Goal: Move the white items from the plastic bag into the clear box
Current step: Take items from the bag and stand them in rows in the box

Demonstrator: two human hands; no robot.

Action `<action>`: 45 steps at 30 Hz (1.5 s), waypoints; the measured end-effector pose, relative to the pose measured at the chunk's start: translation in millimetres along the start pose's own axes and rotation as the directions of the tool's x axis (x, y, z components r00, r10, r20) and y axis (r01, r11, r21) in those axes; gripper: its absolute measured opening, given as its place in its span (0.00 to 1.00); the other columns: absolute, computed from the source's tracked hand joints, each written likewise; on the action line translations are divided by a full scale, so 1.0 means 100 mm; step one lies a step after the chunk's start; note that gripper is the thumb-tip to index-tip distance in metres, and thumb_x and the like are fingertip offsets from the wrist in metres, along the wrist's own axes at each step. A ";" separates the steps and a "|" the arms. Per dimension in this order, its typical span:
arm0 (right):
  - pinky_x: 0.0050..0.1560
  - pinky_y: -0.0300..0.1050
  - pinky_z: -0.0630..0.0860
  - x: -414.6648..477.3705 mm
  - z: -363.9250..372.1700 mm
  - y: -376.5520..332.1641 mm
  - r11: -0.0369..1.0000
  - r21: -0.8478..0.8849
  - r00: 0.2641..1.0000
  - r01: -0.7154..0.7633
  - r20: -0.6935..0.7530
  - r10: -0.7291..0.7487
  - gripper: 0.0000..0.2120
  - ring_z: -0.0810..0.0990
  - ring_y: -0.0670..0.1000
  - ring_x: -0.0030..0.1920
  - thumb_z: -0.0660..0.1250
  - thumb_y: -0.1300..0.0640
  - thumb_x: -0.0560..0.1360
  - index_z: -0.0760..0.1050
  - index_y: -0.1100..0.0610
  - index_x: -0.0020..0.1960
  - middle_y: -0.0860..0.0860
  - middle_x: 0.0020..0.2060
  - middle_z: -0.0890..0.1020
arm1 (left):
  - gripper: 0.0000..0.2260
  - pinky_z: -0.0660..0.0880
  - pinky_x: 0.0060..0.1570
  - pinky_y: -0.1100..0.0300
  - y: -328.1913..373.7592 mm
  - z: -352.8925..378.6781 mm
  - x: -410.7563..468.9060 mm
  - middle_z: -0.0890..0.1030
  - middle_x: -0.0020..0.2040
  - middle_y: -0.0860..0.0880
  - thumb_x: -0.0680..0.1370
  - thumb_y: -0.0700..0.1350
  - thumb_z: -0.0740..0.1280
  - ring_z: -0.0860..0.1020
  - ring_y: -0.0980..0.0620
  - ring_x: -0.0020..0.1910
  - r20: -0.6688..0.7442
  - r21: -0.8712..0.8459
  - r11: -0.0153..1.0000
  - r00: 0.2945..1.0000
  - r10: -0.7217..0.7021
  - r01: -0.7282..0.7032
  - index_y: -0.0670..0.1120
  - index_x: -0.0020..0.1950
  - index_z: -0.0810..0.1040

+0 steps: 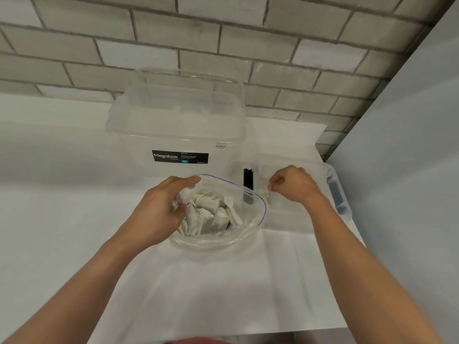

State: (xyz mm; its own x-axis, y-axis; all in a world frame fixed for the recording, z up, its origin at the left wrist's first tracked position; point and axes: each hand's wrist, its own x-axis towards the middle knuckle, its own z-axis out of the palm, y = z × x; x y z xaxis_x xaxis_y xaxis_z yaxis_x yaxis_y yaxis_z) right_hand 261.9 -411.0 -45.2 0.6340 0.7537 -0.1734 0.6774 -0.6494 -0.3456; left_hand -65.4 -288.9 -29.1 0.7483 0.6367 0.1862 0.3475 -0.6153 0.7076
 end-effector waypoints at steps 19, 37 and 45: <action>0.40 0.45 0.76 -0.92 0.76 -1.23 0.923 -0.286 0.966 0.257 0.049 -0.254 0.12 0.80 0.58 0.46 0.66 0.61 0.74 0.84 0.48 0.50 0.51 0.46 0.83 | 0.34 0.64 0.53 0.66 -0.15 -0.05 -0.21 0.63 0.70 0.55 0.70 0.28 0.61 0.63 0.52 0.63 0.264 0.165 0.983 0.964 0.035 -0.081 0.56 0.71 0.70; 0.44 0.48 0.80 -1.02 0.79 -1.37 0.966 -0.115 0.972 0.233 -0.002 -0.235 0.06 0.82 0.54 0.48 0.67 0.57 0.74 0.82 0.48 0.46 0.47 0.44 0.85 | 0.35 0.64 0.61 0.64 -0.22 0.02 -0.18 0.67 0.69 0.53 0.73 0.33 0.66 0.67 0.51 0.65 0.233 0.047 0.998 0.972 0.018 -0.029 0.53 0.77 0.63; 0.51 0.49 0.79 -1.30 0.16 -1.26 0.951 -0.012 0.944 0.309 -0.115 -0.308 0.10 0.82 0.46 0.46 0.68 0.56 0.78 0.83 0.45 0.55 0.41 0.46 0.85 | 0.27 0.66 0.48 0.72 -0.14 -0.04 -0.14 0.71 0.61 0.57 0.72 0.44 0.74 0.72 0.60 0.51 0.146 -0.055 0.998 0.989 -0.021 0.029 0.57 0.69 0.73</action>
State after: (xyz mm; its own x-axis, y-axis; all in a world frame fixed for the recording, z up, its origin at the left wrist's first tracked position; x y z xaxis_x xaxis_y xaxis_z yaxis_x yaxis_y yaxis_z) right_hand 88.4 -425.2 6.7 0.4326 0.9002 0.0491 0.8447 -0.3857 -0.3712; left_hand -83.1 -287.1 -38.7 0.8157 0.5743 0.0699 0.3372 -0.5700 0.7493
